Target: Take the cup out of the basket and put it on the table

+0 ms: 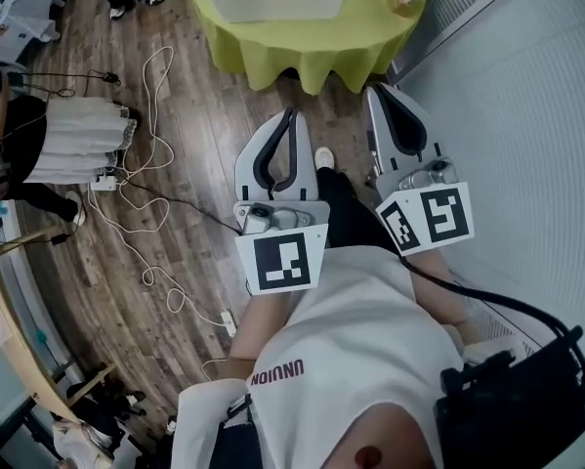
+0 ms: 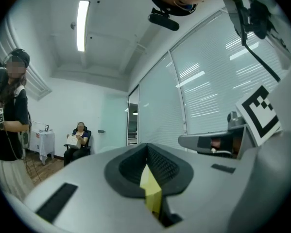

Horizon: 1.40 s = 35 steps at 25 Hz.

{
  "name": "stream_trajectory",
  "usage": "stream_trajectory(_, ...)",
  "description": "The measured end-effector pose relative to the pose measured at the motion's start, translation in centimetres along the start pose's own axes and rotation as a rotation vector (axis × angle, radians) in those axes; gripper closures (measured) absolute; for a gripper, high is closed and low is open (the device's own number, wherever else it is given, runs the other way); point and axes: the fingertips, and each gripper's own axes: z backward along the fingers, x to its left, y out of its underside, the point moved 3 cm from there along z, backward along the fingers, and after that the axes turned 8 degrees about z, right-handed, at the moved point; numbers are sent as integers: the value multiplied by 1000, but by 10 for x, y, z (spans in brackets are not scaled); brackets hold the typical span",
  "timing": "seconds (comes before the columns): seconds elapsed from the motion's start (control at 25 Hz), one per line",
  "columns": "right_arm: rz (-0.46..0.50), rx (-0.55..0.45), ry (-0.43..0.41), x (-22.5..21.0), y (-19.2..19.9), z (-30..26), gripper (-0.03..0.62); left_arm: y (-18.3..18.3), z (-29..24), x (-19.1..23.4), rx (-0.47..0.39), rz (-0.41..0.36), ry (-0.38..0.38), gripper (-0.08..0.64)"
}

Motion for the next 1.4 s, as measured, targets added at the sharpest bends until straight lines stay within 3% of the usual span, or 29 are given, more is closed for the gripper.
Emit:
stream_trajectory(0.24,11,0,-28,-3,-6,-34,572,-7,-25,16,-2,24,-20,548)
stream_trajectory(0.64,-8,15,-57,-46,-24,-113,572,-25,-109,30,40,32,-24,548)
stream_trajectory(1.12,-8,-6,-107,-122,-31,-200,572,-37,-214,49,43,-33,-99,548)
stream_trajectory(1.4,9,-30,-150,-142,-43,-229,572,-58,-250,56,-12,-66,-141,548)
